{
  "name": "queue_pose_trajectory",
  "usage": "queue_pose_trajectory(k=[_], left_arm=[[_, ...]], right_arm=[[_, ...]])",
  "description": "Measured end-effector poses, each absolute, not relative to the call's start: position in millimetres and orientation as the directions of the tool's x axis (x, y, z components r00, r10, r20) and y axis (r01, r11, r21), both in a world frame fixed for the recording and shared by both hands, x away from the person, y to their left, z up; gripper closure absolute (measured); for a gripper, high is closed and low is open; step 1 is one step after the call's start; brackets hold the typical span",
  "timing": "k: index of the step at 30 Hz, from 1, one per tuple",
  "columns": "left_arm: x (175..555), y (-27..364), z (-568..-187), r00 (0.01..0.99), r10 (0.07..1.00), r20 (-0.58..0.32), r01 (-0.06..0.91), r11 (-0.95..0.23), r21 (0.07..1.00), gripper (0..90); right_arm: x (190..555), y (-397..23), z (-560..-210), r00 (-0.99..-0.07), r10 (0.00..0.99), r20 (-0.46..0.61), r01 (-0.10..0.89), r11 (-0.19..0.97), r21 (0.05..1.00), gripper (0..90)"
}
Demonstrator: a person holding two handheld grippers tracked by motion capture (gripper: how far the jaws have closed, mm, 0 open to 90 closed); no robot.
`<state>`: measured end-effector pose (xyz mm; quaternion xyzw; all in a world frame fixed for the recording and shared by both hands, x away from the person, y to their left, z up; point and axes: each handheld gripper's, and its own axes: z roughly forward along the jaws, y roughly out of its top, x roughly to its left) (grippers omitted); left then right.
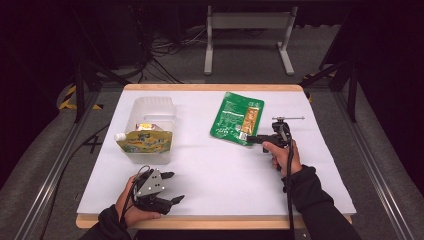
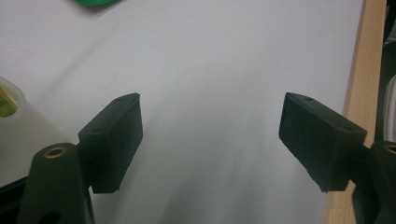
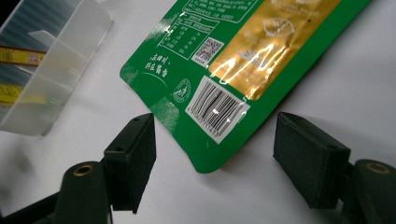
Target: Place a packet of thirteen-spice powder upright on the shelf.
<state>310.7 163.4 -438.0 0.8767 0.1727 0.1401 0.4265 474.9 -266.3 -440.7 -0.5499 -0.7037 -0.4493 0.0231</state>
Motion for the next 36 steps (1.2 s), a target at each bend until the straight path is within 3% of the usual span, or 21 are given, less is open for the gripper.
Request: queue_pose_trajectory(k=[10, 12, 15, 19, 26, 36], left_arm=[[310.0, 161.9, -438.5, 0.903, 0.417, 0.098, 0.18, -0.578, 0.796, 22.1], [311.2, 160.7, -439.0, 0.904, 0.417, 0.095, 0.183, -0.578, 0.795, 22.2], [312.9, 156.2, -439.2, 0.909, 0.408, 0.088, 0.182, -0.576, 0.797, 22.3], [313.9, 148.5, -439.9, 0.912, 0.4, 0.091, 0.178, -0.586, 0.791, 22.4], [316.5, 140.6, -441.8, 0.897, 0.431, 0.101, 0.195, -0.588, 0.785, 21.1], [322.6, 128.6, -440.3, 0.898, 0.432, 0.08, 0.208, -0.579, 0.788, 19.5]], right_arm=[[472.0, -254.9, -444.5, -0.455, 0.672, 0.585, 0.807, 0.033, 0.59, 27.7], [473.1, -253.1, -445.5, -0.462, 0.679, 0.571, 0.799, 0.04, 0.599, 36.9], [475.2, -254.5, -449.6, -0.447, 0.703, 0.553, 0.793, 0.025, 0.609, 62.1], [475.3, -255.6, -451.9, -0.446, 0.722, 0.529, 0.781, 0.026, 0.624, 75.2], [472.1, -259.2, -449.8, -0.466, 0.74, 0.484, 0.763, 0.059, 0.644, 85.4], [443.6, -266.5, -435.2, -0.567, 0.693, 0.445, 0.73, 0.172, 0.662, 87.0]])
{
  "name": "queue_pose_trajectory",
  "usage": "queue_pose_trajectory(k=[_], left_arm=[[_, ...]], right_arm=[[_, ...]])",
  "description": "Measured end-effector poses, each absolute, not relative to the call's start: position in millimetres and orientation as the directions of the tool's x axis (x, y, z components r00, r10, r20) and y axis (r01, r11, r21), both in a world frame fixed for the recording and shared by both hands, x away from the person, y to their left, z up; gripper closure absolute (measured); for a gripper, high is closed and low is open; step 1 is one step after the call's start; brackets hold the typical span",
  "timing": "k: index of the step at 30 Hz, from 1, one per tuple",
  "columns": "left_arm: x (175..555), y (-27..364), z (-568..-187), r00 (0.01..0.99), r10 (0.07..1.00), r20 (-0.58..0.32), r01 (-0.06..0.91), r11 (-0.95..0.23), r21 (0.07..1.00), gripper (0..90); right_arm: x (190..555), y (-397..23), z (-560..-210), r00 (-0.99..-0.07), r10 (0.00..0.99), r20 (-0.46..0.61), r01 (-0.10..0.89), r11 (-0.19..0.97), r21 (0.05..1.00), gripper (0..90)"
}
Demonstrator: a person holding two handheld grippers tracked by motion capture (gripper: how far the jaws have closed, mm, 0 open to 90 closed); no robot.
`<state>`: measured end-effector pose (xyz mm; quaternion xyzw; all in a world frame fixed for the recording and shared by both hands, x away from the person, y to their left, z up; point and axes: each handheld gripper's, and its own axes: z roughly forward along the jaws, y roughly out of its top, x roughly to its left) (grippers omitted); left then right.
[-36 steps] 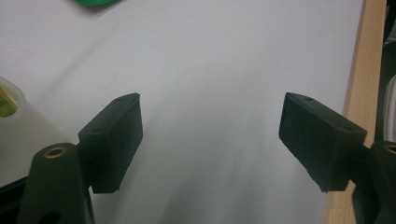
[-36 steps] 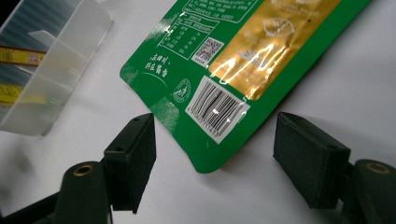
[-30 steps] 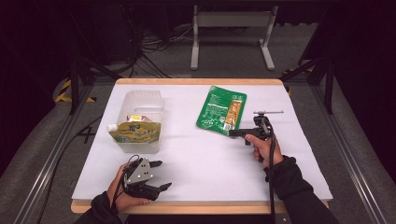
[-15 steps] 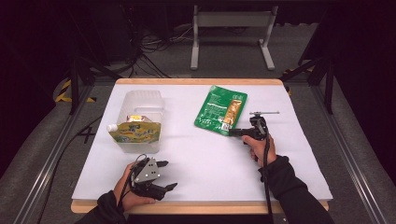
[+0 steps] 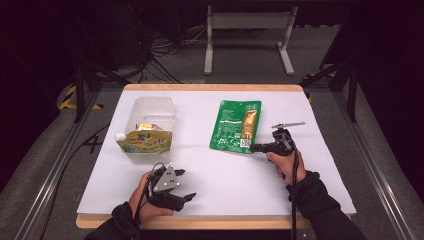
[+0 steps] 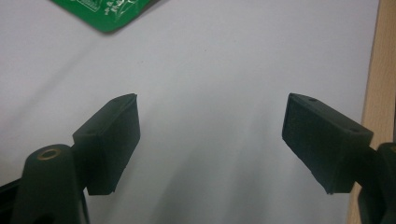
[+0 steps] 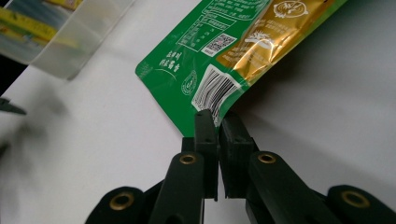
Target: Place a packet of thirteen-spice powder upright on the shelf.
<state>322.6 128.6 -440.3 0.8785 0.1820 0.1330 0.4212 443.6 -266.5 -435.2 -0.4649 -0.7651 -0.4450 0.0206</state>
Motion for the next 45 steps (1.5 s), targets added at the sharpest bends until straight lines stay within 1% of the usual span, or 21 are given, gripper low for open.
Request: queue_pose_trajectory(k=[1, 8, 13, 15, 20, 24, 26, 28, 29, 31, 33, 37, 39, 40, 41, 42, 44, 45], left_arm=[[323.2, 127.9, -440.5, 0.897, 0.436, 0.076, 0.213, -0.578, 0.788, 18.3], [332.6, 119.0, -441.0, 0.903, 0.429, 0.03, 0.239, -0.559, 0.794, 18.7], [335.5, 107.7, -437.8, 0.914, 0.405, 0.034, 0.219, -0.561, 0.799, 22.8], [338.1, 103.5, -437.6, 0.917, 0.397, 0.032, 0.217, -0.566, 0.795, 26.5], [349.9, 96.0, -437.4, 0.907, 0.42, 0.027, 0.239, -0.567, 0.788, 31.4], [361.7, 91.6, -439.1, 0.9, 0.437, 0.007, 0.27, -0.569, 0.777, 32.1], [366.4, 89.1, -440.4, 0.896, 0.443, 0.018, 0.27, -0.578, 0.77, 32.0], [371.9, 86.5, -441.8, 0.888, 0.459, 0.004, 0.293, -0.573, 0.765, 31.7], [371.9, 86.5, -441.8, 0.888, 0.459, 0.004, 0.293, -0.573, 0.765, 32.4], [375.9, 83.0, -442.1, 0.889, 0.457, 0.003, 0.293, -0.575, 0.764, 32.5], [377.1, 79.8, -442.1, 0.894, 0.448, 0.003, 0.286, -0.576, 0.766, 34.4], [379.0, 72.8, -442.8, 0.902, 0.432, -0.004, 0.283, -0.583, 0.761, 35.5], [380.3, 71.0, -443.4, 0.902, 0.433, -0.006, 0.285, -0.585, 0.759, 35.6], [380.8, 70.7, -443.7, 0.902, 0.432, -0.008, 0.287, -0.584, 0.759, 35.1], [381.6, 70.7, -444.2, 0.901, 0.433, -0.014, 0.291, -0.582, 0.759, 35.0], [381.9, 71.1, -444.6, 0.9, 0.436, -0.019, 0.297, -0.579, 0.759, 34.2], [382.7, 72.4, -445.0, 0.899, 0.438, -0.024, 0.301, -0.578, 0.758, 32.0], [383.3, 73.5, -445.3, 0.898, 0.439, -0.027, 0.304, -0.574, 0.761, 31.3]], right_arm=[[439.5, -267.3, -434.2, -0.578, 0.684, 0.445, 0.727, 0.184, 0.661, 87.1], [407.0, -273.7, -431.3, -0.63, 0.642, 0.437, 0.711, 0.25, 0.657, 86.6], [385.1, -277.9, -428.3, -0.66, 0.625, 0.417, 0.691, 0.288, 0.663, 86.1], [378.7, -280.7, -428.0, -0.664, 0.62, 0.417, 0.686, 0.285, 0.67, 85.2], [373.9, -286.8, -429.5, -0.667, 0.634, 0.391, 0.677, 0.298, 0.673, 80.8], [377.7, -289.0, -429.4, -0.677, 0.629, 0.382, 0.667, 0.305, 0.68, 70.6], [382.0, -288.7, -430.3, -0.68, 0.619, 0.391, 0.665, 0.298, 0.685, 58.5], [388.2, -287.5, -432.6, -0.697, 0.58, 0.421, 0.67, 0.319, 0.67, 52.6], [388.2, -287.5, -432.6, -0.697, 0.58, 0.421, 0.67, 0.319, 0.67, 52.6], [398.7, -284.7, -434.2, -0.717, 0.539, 0.442, 0.666, 0.342, 0.662, 40.3], [407.4, -283.4, -434.7, -0.716, 0.55, 0.43, 0.665, 0.349, 0.66, 35.9], [427.7, -282.2, -435.0, -0.704, 0.538, 0.464, 0.682, 0.331, 0.652, 31.7], [437.1, -279.5, -437.9, -0.692, 0.535, 0.485, 0.696, 0.314, 0.646, 33.4], [439.8, -277.8, -439.5, -0.688, 0.541, 0.483, 0.696, 0.306, 0.649, 37.1], [440.9, -276.5, -440.5, -0.685, 0.544, 0.485, 0.699, 0.303, 0.647, 42.8], [440.9, -274.4, -441.2, -0.687, 0.552, 0.473, 0.694, 0.306, 0.652, 50.7], [439.1, -271.8, -442.3, -0.697, 0.546, 0.464, 0.683, 0.31, 0.661, 63.8], [438.2, -270.9, -442.5, -0.702, 0.542, 0.462, 0.679, 0.314, 0.664, 67.6]])
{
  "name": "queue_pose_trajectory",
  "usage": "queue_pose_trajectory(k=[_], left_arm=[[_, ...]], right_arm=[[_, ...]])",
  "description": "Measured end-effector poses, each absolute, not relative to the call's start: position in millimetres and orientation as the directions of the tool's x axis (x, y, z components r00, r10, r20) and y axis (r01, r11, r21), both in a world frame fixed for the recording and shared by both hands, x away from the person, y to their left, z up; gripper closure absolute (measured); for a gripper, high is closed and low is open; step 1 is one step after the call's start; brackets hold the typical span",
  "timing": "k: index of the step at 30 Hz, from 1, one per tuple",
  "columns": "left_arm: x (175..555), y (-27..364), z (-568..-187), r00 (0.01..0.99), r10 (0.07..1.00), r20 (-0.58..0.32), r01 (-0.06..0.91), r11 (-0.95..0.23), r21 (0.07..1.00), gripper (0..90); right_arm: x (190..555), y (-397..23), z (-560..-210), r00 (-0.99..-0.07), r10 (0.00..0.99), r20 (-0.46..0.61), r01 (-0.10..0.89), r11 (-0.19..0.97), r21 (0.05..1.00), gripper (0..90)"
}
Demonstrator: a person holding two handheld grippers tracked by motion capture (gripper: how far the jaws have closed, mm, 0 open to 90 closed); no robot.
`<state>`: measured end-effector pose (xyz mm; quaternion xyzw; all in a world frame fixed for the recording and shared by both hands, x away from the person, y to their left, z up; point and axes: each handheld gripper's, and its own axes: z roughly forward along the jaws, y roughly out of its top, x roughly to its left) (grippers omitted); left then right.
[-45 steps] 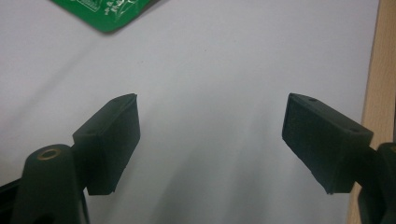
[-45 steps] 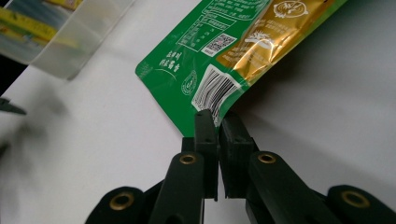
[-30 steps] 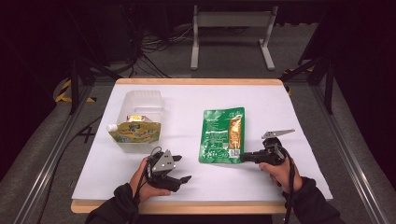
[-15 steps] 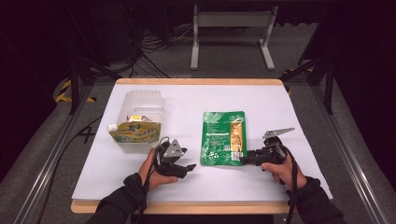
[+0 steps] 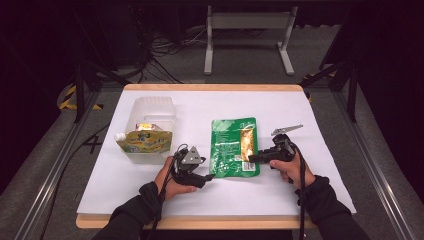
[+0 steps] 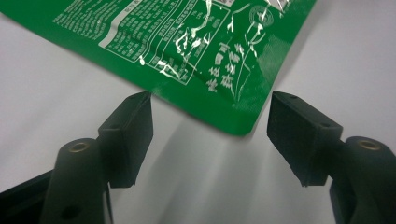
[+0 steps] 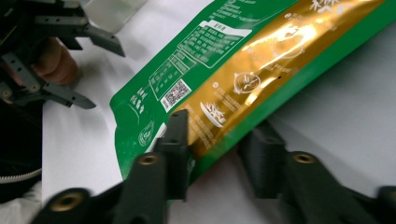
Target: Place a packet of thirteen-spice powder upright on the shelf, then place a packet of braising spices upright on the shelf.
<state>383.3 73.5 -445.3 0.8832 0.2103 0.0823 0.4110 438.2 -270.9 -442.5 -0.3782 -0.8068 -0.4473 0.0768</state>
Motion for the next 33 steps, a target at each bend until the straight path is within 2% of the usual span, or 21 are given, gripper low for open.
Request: queue_pose_trajectory(k=[1, 2, 4, 11, 15, 21, 30, 33], left_arm=[[383.7, 74.7, -445.2, 0.897, 0.44, -0.032, 0.306, -0.569, 0.763, 30.0], [383.7, 74.7, -445.2, 0.897, 0.44, -0.032, 0.306, -0.569, 0.763, 29.0], [384.1, 77.4, -445.0, 0.898, 0.437, -0.043, 0.31, -0.562, 0.767, 27.8], [384.6, 85.9, -444.2, 0.896, 0.439, -0.07, 0.325, -0.539, 0.777, 21.5], [383.1, 86.8, -443.6, 0.892, 0.446, -0.074, 0.33, -0.531, 0.78, 20.5], [383.6, 83.1, -444.9, 0.884, 0.458, -0.088, 0.35, -0.526, 0.775, 20.1], [395.9, 80.7, -447.3, 0.865, 0.469, -0.177, 0.418, -0.481, 0.77, 16.3], [399.3, 78.7, -448.4, 0.866, 0.466, -0.182, 0.423, -0.487, 0.764, 16.0]], right_arm=[[436.6, -269.3, -442.4, -0.711, 0.535, 0.456, 0.67, 0.318, 0.671, 72.0], [436.6, -269.3, -442.4, -0.711, 0.535, 0.456, 0.67, 0.318, 0.671, 72.0], [434.8, -267.3, -443.2, -0.718, 0.541, 0.438, 0.658, 0.326, 0.679, 80.2], [420.6, -259.6, -436.4, -0.787, 0.545, 0.289, 0.545, 0.395, 0.74, 89.8], [412.7, -258.7, -434.6, -0.812, 0.536, 0.232, 0.497, 0.425, 0.757, 90.0], [405.5, -260.4, -433.2, -0.82, 0.527, 0.223, 0.476, 0.413, 0.776, 90.0], [395.1, -263.3, -434.5, -0.831, 0.522, 0.191, 0.435, 0.397, 0.808, 90.0], [392.1, -264.1, -435.2, -0.835, 0.519, 0.182, 0.424, 0.397, 0.814, 90.0]])
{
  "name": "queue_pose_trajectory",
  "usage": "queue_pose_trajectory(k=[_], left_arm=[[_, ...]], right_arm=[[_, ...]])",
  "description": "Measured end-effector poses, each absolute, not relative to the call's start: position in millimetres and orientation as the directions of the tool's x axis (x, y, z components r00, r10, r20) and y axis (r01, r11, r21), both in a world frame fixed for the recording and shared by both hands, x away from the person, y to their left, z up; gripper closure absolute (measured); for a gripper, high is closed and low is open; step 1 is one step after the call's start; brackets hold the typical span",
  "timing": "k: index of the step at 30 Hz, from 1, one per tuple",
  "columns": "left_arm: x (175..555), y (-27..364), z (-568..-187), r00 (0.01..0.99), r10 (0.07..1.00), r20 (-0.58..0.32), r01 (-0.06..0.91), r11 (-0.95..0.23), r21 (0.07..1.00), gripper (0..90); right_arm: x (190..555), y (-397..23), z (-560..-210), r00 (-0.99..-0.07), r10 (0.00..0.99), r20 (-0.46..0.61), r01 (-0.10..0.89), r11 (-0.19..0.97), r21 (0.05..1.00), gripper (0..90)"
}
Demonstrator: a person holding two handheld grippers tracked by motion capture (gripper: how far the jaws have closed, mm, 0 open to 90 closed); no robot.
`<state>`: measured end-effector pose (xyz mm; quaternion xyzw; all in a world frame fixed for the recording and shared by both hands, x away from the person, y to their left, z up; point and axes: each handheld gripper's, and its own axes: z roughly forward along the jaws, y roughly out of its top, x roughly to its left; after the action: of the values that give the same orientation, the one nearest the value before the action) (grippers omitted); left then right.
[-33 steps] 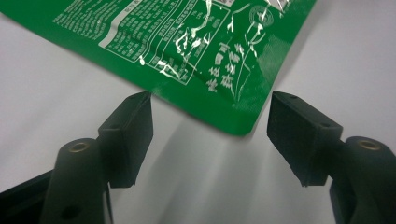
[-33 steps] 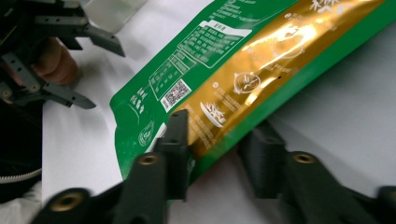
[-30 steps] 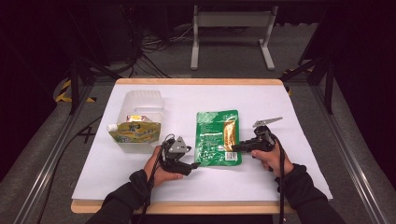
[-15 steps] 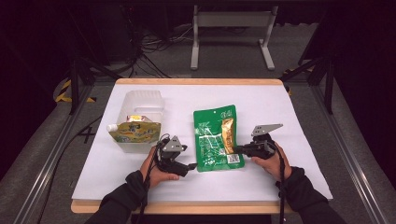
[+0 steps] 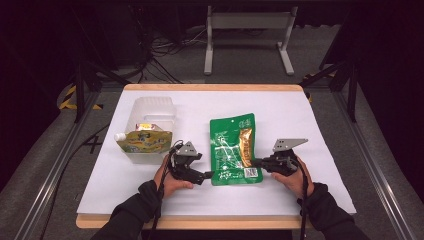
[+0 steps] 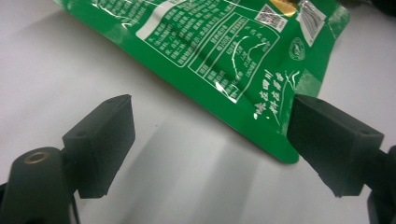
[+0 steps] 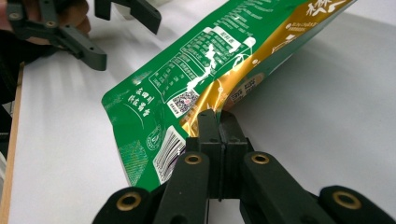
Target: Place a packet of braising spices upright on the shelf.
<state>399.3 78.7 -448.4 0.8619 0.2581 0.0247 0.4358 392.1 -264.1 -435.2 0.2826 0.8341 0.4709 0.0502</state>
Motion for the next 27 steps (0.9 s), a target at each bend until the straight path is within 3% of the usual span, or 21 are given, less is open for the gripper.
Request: queue_pose_trajectory(k=[15, 21, 27], left_arm=[[413.7, 64.5, -446.2, 0.863, 0.435, -0.258, 0.45, -0.43, 0.782, 17.8], [426.2, 62.4, -451.2, 0.81, 0.458, -0.366, 0.54, -0.337, 0.771, 16.5], [435.5, 67.7, -453.2, 0.765, 0.493, -0.415, 0.595, -0.292, 0.749, 10.6]], right_arm=[[376.5, -265.3, -425.4, -0.86, 0.499, 0.104, 0.324, 0.379, 0.867, 90.0], [375.1, -264.7, -425.6, -0.872, 0.482, 0.09, 0.298, 0.375, 0.878, 90.0], [371.5, -263.5, -424.0, -0.888, 0.455, 0.061, 0.253, 0.374, 0.892, 90.0]])
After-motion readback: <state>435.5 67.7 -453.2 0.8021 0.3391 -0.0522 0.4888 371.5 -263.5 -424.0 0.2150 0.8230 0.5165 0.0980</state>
